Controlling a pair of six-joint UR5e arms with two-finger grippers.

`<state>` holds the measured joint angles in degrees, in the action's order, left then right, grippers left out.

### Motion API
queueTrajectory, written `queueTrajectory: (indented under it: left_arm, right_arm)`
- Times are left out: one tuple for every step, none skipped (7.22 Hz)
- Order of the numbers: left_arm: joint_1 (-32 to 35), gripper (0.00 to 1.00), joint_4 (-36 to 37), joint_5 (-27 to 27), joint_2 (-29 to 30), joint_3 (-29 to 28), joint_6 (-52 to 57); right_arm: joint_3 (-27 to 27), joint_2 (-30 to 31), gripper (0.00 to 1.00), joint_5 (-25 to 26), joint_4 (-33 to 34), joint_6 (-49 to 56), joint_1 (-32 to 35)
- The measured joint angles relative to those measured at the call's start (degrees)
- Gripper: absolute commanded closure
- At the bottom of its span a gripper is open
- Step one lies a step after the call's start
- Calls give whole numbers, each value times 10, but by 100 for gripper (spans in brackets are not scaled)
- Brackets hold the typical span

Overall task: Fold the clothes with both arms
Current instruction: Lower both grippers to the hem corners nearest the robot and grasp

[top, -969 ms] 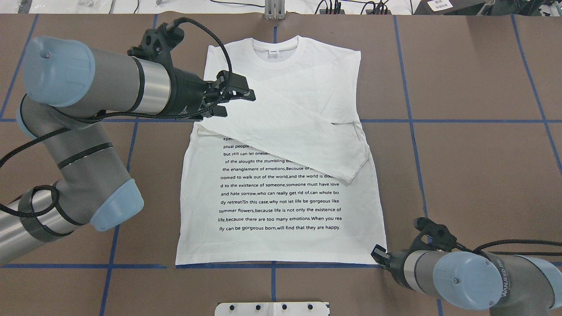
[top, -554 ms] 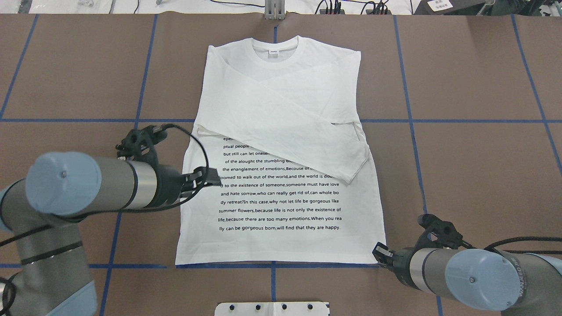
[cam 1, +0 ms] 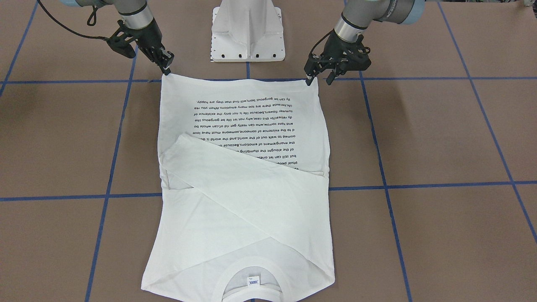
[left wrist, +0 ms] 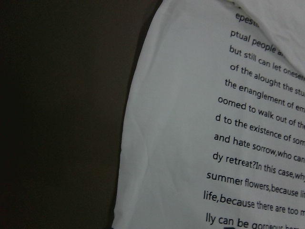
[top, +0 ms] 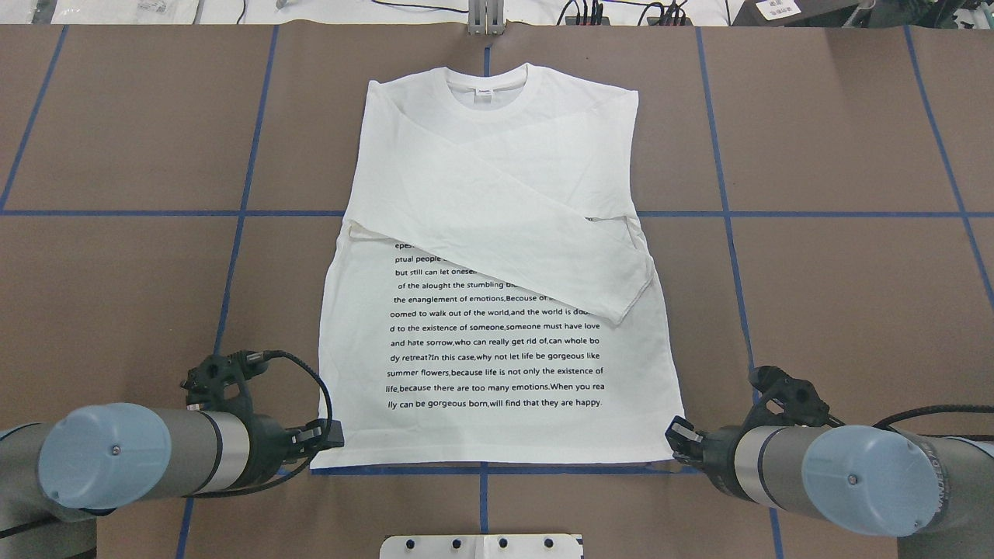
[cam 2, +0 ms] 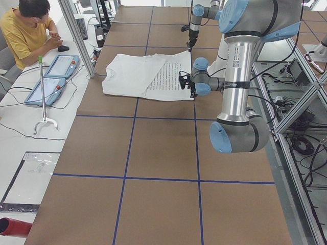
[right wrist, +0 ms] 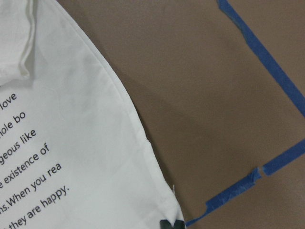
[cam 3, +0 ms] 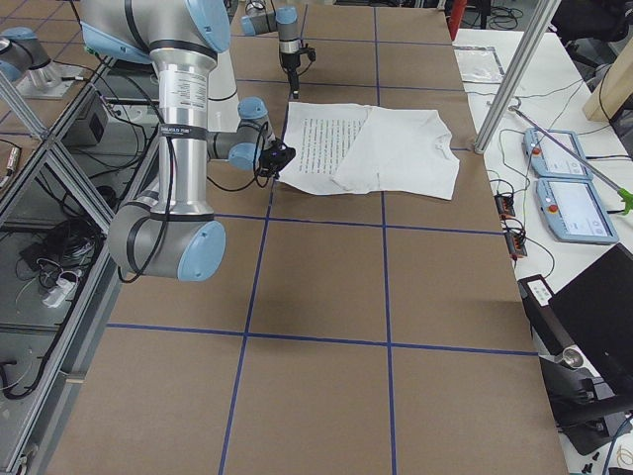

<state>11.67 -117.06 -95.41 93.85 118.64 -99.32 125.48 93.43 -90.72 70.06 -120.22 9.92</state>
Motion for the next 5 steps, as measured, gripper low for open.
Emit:
queueTrajectory:
  left_arm:
    - [-14, 35, 0, 1, 0, -9, -5]
    - [-20, 36, 1, 1, 2, -19, -7]
    - [-23, 38, 1, 1, 4, -25, -7]
    - [-24, 40, 2, 1, 5, -27, -7]
    - [-24, 43, 4, 2, 5, -27, -7]
  right_arm:
    - [0, 0, 100, 0, 0, 0, 2]
    - [1, 0, 100, -1, 0, 1, 3]
    - [1, 0, 100, -1, 0, 1, 3]
    - [1, 0, 100, 0, 0, 1, 4]
    - [1, 0, 100, 0, 0, 1, 4]
